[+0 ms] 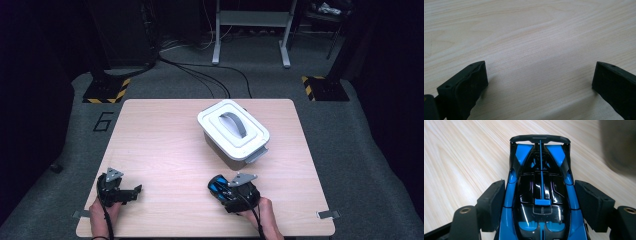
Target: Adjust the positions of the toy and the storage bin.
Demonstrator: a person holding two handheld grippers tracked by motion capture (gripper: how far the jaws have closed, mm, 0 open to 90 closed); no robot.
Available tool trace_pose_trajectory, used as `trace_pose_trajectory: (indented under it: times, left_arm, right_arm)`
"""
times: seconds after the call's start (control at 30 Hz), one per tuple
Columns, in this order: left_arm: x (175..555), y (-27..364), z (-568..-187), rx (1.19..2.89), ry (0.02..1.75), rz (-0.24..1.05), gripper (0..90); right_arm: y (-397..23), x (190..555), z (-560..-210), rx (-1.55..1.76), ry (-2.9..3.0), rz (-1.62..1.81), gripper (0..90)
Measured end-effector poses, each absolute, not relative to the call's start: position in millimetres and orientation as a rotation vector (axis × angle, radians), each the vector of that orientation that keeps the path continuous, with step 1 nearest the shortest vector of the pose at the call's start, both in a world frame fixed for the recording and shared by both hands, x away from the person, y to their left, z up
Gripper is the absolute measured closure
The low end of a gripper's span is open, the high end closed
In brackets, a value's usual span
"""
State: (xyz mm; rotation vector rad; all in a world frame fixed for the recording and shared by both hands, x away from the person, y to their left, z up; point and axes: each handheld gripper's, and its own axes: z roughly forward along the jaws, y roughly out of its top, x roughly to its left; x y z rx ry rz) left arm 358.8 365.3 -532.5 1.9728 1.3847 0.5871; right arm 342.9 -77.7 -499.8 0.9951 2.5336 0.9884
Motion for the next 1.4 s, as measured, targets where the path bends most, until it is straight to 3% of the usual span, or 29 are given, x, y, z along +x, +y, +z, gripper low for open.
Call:
trace_pose_trajectory:
  times: [0.57, 1.3, 1.4]
  left_arm:
    - [359, 365, -533, 1.973, 1.383, 0.589, 0.1]
    - [359, 365, -533, 1.973, 1.384, 0.587, 0.1]
    - [359, 365, -533, 1.973, 1.382, 0.590, 0.2]
  right_arm:
    - [-120, 327, -507, 1.091, 2.474, 0.958, 26.7]
    - [-160, 341, -513, 1.282, 2.313, 0.907, 26.4]
    - [-159, 343, -512, 1.298, 2.316, 0.908, 22.0]
